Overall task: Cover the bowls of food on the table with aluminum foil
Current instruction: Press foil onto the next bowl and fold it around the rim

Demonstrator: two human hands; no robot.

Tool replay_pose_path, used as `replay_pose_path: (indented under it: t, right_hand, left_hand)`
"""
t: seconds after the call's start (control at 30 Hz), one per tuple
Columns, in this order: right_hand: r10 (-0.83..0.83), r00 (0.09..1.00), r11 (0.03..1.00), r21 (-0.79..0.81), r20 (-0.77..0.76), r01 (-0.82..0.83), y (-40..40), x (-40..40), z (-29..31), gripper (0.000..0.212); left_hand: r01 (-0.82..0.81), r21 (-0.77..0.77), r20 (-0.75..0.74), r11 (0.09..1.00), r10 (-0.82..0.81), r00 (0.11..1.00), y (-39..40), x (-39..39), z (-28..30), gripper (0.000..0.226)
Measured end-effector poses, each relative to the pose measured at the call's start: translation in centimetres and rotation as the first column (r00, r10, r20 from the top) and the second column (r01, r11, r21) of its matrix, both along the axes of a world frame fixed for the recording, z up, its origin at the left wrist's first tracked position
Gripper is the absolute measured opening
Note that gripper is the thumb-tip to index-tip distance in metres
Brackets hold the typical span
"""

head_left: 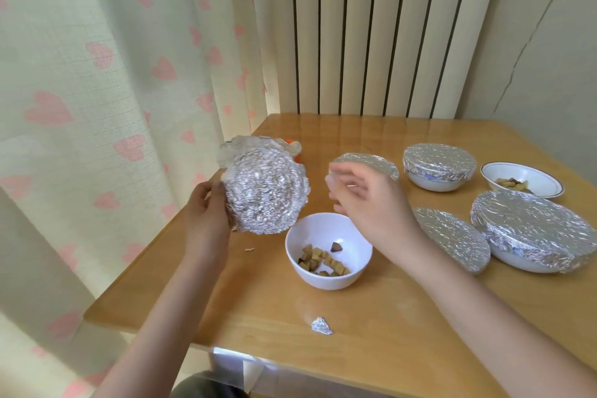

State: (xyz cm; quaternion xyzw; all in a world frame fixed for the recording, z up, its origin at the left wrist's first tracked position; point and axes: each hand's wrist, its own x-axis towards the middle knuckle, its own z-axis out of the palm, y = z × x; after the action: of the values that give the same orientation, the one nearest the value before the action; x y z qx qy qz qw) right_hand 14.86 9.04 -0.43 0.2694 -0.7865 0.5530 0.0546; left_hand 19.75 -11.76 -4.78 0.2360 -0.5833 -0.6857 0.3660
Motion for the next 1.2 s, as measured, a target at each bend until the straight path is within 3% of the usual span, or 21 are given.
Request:
replay_pose_path:
  t: [0.07,0.13,0.2,0.33,0.4,0.47,0.5,0.57,0.63,0.8,0.9,0.97,1.07,1.2]
  right_hand:
    - [0.057,0.981,0.998,-0.051,0.187,-0.048,-1.3,-0.8,0.4,0.040]
    - [0.146,0.911,0.982,-0.171,0.386,-0.085,-2.1,-1.1,0.8,0.022]
    - [0.121,0.902,0.984,-0.172,0.414,-0.053,-2.6,-1.7,0.8,0.010]
    - [0.008,0.929,0.978,-0.196,0.371,0.070,-2.3,-2.6,0.8,0.015]
    - [-0.071,0.938,0.947,-0.273,0.340,0.170,-1.4,-2.9,1.3,0.017]
    - [-0.179,0.940,0.914,-0.304,0.290,0.268,-0.1,-3.6,1.6,0.018]
    - [-0.221,0.940,0.905,-0.305,0.259,0.296,0.4,-3.9,1.6,0.019]
    - [-0.268,0.939,0.906,-0.273,0.216,0.322,1.1,-4.3,1.4,0.022]
    - [-0.293,0.931,0.914,-0.221,0.219,0.340,1.3,-4.6,0.9,0.018]
    - [-0.277,0.911,0.911,-0.218,0.305,0.350,1.0,-4.8,-0.1,0.022]
    - [-0.255,0.915,0.916,-0.225,0.312,0.332,0.8,-4.7,-0.2,0.007]
    - [-0.230,0.914,0.917,-0.240,0.335,0.318,0.7,-4.5,-0.3,0.004]
    - [-0.150,0.880,0.912,-0.281,0.452,0.299,0.8,-3.6,-0.3,0.005]
    - [-0.054,0.828,0.973,-0.157,0.558,0.169,2.0,-1.7,-1.0,0.019]
  left_hand:
    - [0.054,-0.071,-0.009,0.996,-0.055,0.998,1.0,0.3,0.1,0.021]
    - [0.093,-0.124,-0.016,0.988,-0.096,0.995,1.8,0.6,0.2,0.020]
    - [0.131,-0.159,-0.022,0.979,-0.136,0.991,2.4,0.7,0.3,0.019]
    - [0.164,-0.145,-0.013,0.976,-0.167,0.986,1.9,0.7,0.8,0.024]
    - [0.122,-0.299,0.110,0.946,-0.093,0.990,0.3,0.4,0.1,0.020]
    - [0.166,-0.577,0.331,0.800,0.044,0.943,-1.8,0.0,-0.8,0.013]
    - [0.276,-0.652,0.457,0.707,0.075,0.886,-2.5,-0.2,-1.2,0.027]
    - [0.522,-0.664,0.651,0.535,0.070,0.756,-3.5,-0.9,-2.0,0.062]
    - [0.638,-0.657,0.717,0.402,0.072,0.693,-3.5,-1.5,-2.7,0.067]
    - [0.502,-0.747,0.579,0.437,0.056,0.813,-3.1,-1.7,-3.4,0.031]
    - [0.395,-0.838,0.451,0.377,0.071,0.890,-3.1,-1.3,-3.5,0.028]
    - [0.296,-0.852,0.363,0.431,0.079,0.928,-3.2,-1.2,-3.4,0.025]
    - [0.222,-0.826,0.309,0.518,0.086,0.947,-3.2,-1.1,-3.4,0.026]
    - [0.320,-0.763,0.383,0.561,-0.006,0.924,-2.4,0.4,-3.2,0.057]
